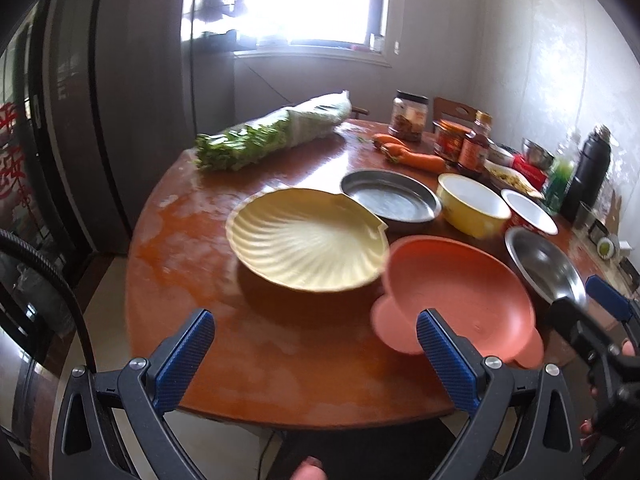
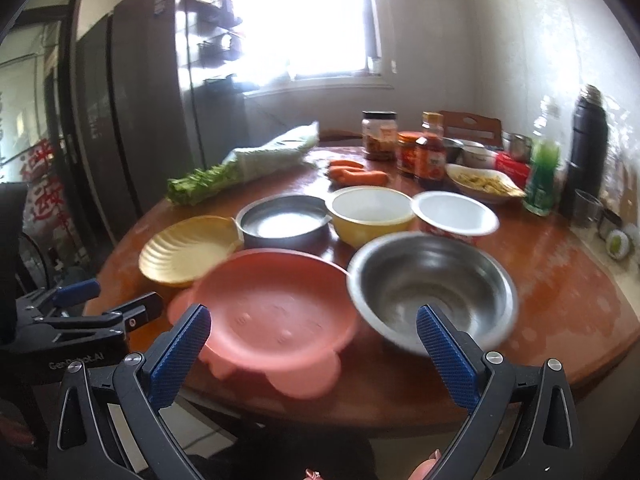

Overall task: Organize plates and bowls
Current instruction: 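Reach the left gripper to the yellow shell plate rim and close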

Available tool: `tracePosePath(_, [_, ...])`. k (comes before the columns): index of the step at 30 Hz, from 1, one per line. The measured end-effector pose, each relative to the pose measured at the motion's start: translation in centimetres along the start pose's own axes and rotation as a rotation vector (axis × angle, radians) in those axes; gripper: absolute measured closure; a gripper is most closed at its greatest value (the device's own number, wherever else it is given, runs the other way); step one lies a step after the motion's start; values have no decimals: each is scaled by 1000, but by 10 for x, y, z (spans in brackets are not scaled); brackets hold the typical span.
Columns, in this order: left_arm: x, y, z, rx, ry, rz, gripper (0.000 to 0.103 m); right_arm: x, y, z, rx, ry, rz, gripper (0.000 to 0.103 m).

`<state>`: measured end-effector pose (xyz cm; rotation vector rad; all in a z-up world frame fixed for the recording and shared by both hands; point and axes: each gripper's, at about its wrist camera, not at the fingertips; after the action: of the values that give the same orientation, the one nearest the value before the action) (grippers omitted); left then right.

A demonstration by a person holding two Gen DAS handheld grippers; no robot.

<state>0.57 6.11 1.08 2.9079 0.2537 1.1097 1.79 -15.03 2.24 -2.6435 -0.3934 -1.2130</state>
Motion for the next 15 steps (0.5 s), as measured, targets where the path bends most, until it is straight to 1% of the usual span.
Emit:
tracePosePath(4, [13, -25, 4, 28, 0, -27, 1, 23, -14, 11, 32, 0, -31, 0])
tracePosePath(8, [27, -50, 13, 33, -6, -57, 1, 50, -33, 31, 47, -19, -85, 0])
tracePosePath(11, [38, -62, 27, 54, -28, -60, 1, 67, -51, 55, 41, -59, -136, 0])
tracePosePath(12, [42, -64, 32, 55, -40, -53, 1, 72, -57, 66, 34, -96, -149, 0])
tracePosePath(14, [47, -68, 41, 58, -59, -47, 1, 77, -65, 81, 52, -125, -173, 0])
tracePosePath(15, [50, -69, 45, 60, -66, -44, 1, 78, -68, 92, 59, -158, -175, 0])
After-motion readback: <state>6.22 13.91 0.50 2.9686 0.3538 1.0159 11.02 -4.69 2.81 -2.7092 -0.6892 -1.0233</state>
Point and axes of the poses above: each gripper's, at about its wrist camera, not at the fingertips, and z roughly the way its jaws point, y to its right, x to its top, and after that the axes turned 8 degrees about -y, right-handed
